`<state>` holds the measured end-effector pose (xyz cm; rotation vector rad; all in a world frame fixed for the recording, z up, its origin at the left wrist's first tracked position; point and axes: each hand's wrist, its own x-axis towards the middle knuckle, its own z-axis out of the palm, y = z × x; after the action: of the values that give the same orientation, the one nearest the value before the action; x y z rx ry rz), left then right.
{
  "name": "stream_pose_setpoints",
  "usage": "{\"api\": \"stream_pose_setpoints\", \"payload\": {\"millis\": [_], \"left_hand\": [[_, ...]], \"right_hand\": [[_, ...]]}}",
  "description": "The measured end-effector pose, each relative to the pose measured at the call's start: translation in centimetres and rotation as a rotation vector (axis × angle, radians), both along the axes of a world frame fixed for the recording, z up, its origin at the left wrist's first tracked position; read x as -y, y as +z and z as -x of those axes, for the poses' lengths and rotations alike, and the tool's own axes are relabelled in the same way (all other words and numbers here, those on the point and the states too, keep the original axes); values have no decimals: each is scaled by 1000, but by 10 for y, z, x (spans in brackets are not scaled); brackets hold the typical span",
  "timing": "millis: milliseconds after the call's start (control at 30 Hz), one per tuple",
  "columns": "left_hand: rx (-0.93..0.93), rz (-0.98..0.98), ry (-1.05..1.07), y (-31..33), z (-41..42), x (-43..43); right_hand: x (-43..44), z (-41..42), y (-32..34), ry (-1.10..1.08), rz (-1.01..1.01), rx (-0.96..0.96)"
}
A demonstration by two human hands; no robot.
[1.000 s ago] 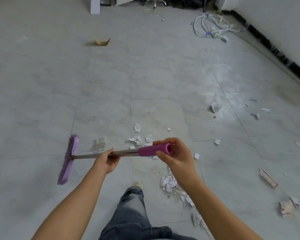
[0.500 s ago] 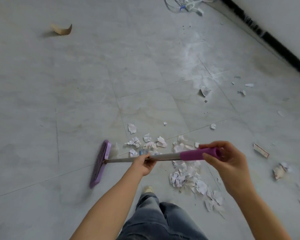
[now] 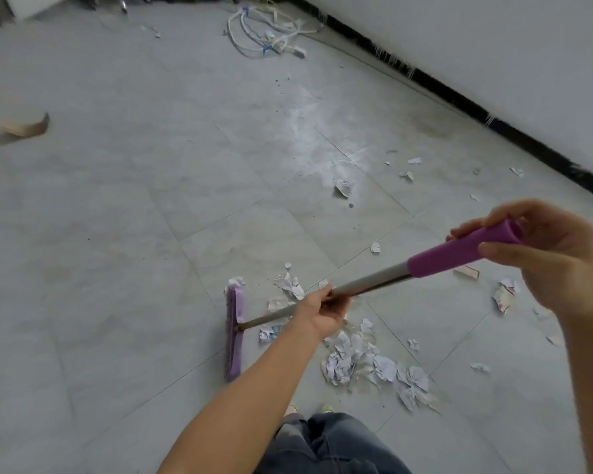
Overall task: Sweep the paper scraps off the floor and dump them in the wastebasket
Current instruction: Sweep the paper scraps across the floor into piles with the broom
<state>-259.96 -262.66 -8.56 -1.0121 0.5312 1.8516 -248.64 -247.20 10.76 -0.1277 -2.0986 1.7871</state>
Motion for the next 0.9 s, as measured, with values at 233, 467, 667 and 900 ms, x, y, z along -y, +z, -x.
{"api": "stream_pose_setpoints", "payload": {"millis": [233, 467, 667, 900], "left_hand": [[-64, 241, -106, -26, 34, 44], [-123, 510, -208, -75, 46, 68], [-126, 521, -398, -94, -3, 5], [-95, 307, -379, -69, -95, -129]], "right_hand": [[34, -9, -79, -248, 200, 128], [105, -20, -152, -276, 253, 426], [52, -74, -156, -380, 215, 399], [-67, -157, -121, -535, 124, 277]]}}
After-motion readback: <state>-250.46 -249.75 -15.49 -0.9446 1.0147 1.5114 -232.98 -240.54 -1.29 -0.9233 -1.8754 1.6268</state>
